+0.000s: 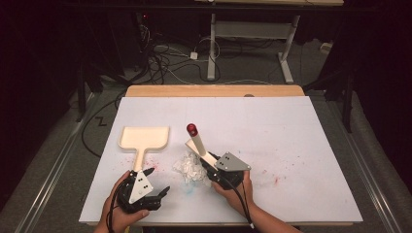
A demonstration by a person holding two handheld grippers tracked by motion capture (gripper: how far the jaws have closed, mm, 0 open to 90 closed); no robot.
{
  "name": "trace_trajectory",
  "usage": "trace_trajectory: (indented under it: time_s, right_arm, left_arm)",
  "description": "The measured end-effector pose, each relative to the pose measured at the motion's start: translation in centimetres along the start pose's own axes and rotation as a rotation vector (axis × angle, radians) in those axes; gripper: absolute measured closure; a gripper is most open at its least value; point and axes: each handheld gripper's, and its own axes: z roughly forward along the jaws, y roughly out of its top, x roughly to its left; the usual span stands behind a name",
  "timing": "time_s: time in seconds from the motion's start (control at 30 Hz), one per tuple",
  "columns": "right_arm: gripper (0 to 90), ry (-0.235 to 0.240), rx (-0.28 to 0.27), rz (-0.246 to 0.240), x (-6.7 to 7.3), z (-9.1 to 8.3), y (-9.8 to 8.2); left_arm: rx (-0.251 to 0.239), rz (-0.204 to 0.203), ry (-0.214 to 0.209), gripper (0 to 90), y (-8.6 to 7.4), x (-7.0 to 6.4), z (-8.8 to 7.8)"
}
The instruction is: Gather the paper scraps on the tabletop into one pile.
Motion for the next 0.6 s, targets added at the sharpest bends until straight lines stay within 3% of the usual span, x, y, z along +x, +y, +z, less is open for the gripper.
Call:
trace_trajectory:
  time_s: [0.1,0.2,0.27,0.4,0.47,0.6]
  right_arm:
    - [67.8,0.008,-0.044,0.039,-1.8,-1.3,0.6]
    - [67.8,-0.004,-0.041,0.027,-2.6,-2.3,1.0]
    - [67.8,0.011,-0.028,0.03,-3.7,-4.1,1.2]
    - [67.8,0.028,-0.008,0.019,-4.3,-6.0,0.8]
    - [67.9,0.076,-0.003,0.0,-4.8,-7.1,0.8]
    - [67.9,0.128,0.032,-0.008,-5.3,-9.2,0.4]
  left_arm:
    - [-0.006,0.001,0.002,23.1,0.1,-0.1,-0.1]
    - [-0.001,0.004,0.006,23.1,0.1,-0.1,0.0]
    - [-0.004,0.001,0.007,23.1,0.1,-0.1,-0.1]
    - [-0.001,0.0,0.009,23.1,0.1,0.0,-0.1]
    - [0.002,0.003,0.01,23.1,0.2,-0.2,0.0]
    - [-0.006,0.008,0.009,23.1,0.2,-0.2,-0.2]
